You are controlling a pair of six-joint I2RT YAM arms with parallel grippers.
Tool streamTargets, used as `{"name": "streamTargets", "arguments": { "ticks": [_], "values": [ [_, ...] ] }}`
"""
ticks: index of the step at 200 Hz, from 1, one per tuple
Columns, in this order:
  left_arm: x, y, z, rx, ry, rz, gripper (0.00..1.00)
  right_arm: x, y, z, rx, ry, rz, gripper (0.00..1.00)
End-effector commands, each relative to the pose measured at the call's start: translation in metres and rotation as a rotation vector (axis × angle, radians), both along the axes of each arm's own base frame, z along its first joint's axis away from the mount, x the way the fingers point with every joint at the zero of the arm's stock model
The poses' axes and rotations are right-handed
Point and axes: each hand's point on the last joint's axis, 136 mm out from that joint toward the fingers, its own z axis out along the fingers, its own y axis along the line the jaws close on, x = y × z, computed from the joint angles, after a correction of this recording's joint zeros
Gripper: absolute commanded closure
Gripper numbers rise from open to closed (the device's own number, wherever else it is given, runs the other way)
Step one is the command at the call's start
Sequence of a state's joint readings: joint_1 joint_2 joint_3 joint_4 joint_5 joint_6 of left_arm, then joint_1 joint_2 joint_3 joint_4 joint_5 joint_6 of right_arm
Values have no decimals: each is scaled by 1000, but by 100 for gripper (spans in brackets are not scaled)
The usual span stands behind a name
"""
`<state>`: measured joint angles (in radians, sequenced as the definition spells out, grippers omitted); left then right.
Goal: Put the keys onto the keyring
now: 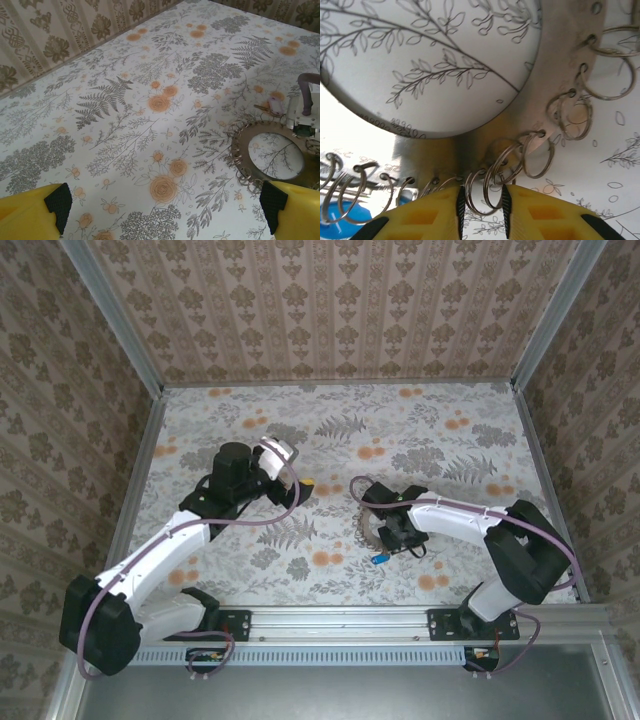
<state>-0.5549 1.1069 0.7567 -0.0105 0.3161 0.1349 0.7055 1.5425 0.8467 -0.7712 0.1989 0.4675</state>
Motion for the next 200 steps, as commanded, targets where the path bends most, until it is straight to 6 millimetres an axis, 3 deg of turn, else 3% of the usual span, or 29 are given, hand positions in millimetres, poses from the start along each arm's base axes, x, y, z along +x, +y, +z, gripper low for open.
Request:
{"name": "streamTargets", "arguments": {
  "ticks": [1,61,92,109,127,142,200],
  "values": [
    [-2,1,5,-6,-23,1,0,10,-9,20,-43,-102,-30,70],
    [-3,0,4,3,-26,-13,0,13,-26,29,-105,-154,-50,70],
    [-5,1,5,4,-33,-15,0,9,-11,39,-21,-120,-45,69],
    [-5,2,5,10,-40,-13,0,-2,1,44,84,-94,-38,72],
    [-6,3,7,8,-50,-9,0,-23,13,34,166,21,-60,69],
    [-6,4,8,9,-62,-8,0,-32,11,29,150,63,-71,70],
    [-6,4,7,8,-66,-6,0,-4,-6,33,76,-158,31,78]
  ]
}}
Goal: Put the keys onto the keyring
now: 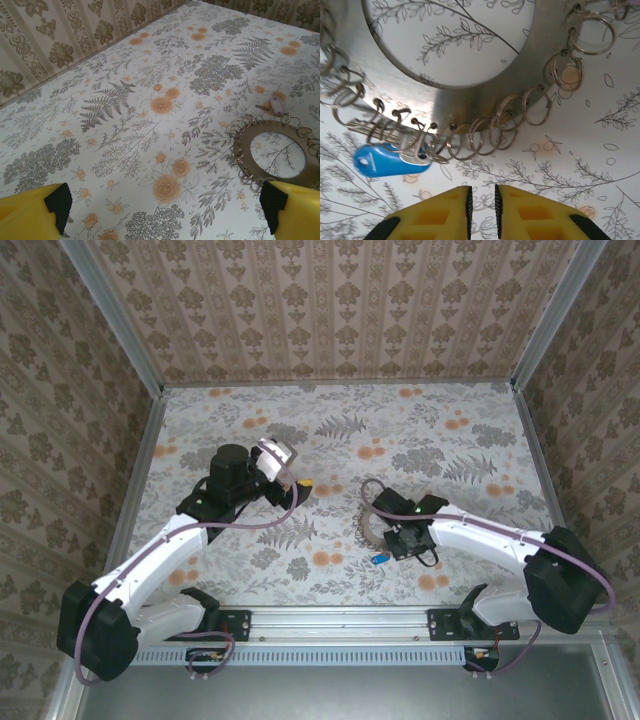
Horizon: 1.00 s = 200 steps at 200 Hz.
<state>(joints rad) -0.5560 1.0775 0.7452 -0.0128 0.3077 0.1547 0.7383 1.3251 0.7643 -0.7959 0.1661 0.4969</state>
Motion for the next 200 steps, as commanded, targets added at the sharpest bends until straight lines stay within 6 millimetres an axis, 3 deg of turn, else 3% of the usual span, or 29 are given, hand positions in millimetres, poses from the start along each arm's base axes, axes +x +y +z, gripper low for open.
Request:
{"name": "streamTargets", "arguments": {
  "ticks": [1,83,126,200],
  "values": [
    [-2,1,3,2,-37,-3,0,17,-5,9,-28,-95,20,78],
    [-6,1,7,1,-70,-4,0,9,12,-21,-101,31,36,80],
    [-8,0,6,8,-71,-14,0,18,8,-22,-172,8,28,74],
    [-10,-2,5,15,-73,-27,0,30,2,-16,-226,-42,17,78]
  ]
}}
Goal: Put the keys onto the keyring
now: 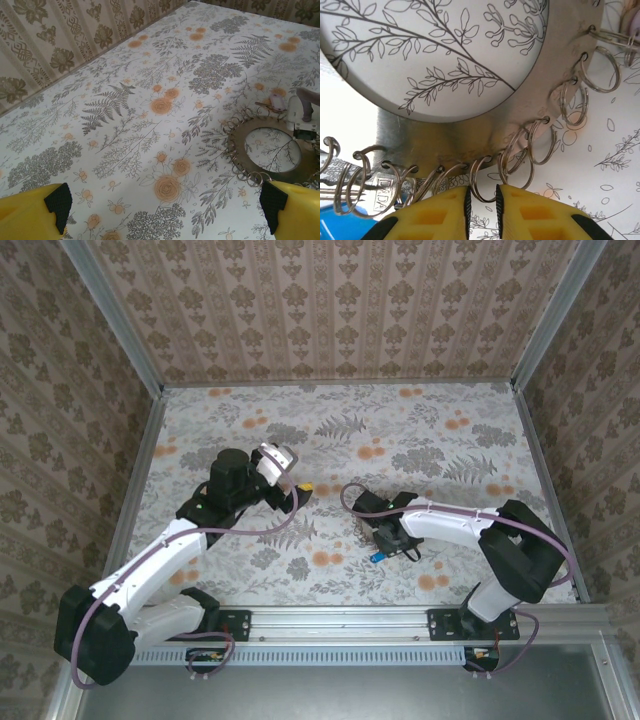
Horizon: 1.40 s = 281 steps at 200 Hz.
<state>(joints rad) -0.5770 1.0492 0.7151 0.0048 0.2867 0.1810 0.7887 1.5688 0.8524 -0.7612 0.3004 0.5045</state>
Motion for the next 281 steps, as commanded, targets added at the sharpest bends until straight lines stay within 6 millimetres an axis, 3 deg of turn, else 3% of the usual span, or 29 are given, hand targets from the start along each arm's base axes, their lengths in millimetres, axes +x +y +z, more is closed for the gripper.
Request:
{"name": "streamTargets", "arguments": {
  "ticks": [1,137,158,172,201,225,248,281],
  "values": [
    [-4,-2,6,1,-36,-17,0,7,-5,9,-47,-38,-13,78],
    [-8,-7,0,21,-27,-42,0,14,-5,7,-47,-58,-31,85],
    [-12,-9,1,17,-31,-69,0,17,-5,9,-21,-75,-38,99],
    [-17,-12,4,1,-29,-100,0,20,3,13,36,-83,-5,100],
    [-29,-21,18,-69,-24,-170,0,31,31,43,199,-176,137,100],
    [-40,-28,33,-123,-34,-236,1,40,48,93,329,-341,308,100],
    [-46,-30,45,-140,-41,-274,8,30,72,130,465,-498,584,100],
    [-56,-36,59,-164,-52,-343,9,23,79,183,588,-748,737,100]
  ]
}}
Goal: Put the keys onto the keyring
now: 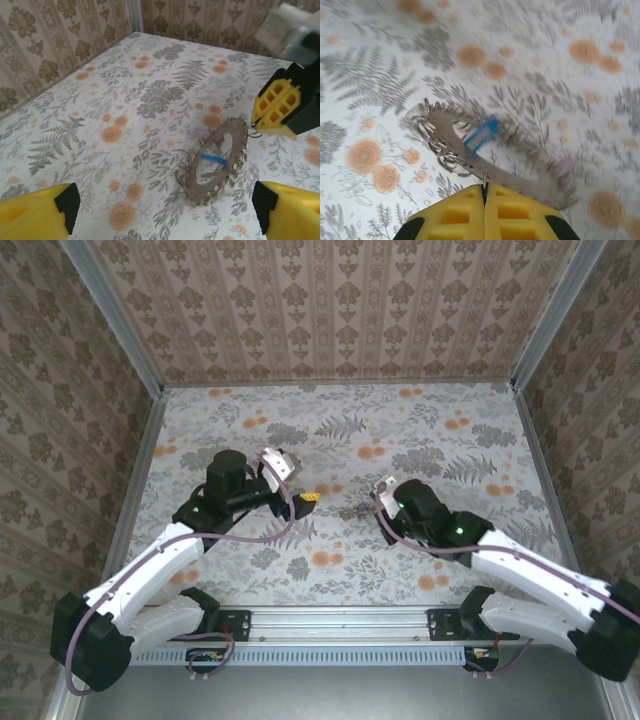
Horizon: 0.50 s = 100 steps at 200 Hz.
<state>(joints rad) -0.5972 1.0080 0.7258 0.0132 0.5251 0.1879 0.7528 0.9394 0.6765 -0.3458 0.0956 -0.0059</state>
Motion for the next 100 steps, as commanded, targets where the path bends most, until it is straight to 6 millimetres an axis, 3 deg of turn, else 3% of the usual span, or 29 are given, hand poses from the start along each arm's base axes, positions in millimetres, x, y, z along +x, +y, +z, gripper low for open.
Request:
{"name": "streamTargets", "arguments": {
  "ticks": [1,38,100],
  "values": [
    [-15,-10,32,-64,-44,-99,9,-3,21,44,95,-219,199,100],
    [-26,-19,36,-87,-30,-182,19,-17,31,71,147,-268,312,100],
    [-51,-28,27,-82,-76,-310,42,-34,54,89,205,-228,475,100]
  ]
}}
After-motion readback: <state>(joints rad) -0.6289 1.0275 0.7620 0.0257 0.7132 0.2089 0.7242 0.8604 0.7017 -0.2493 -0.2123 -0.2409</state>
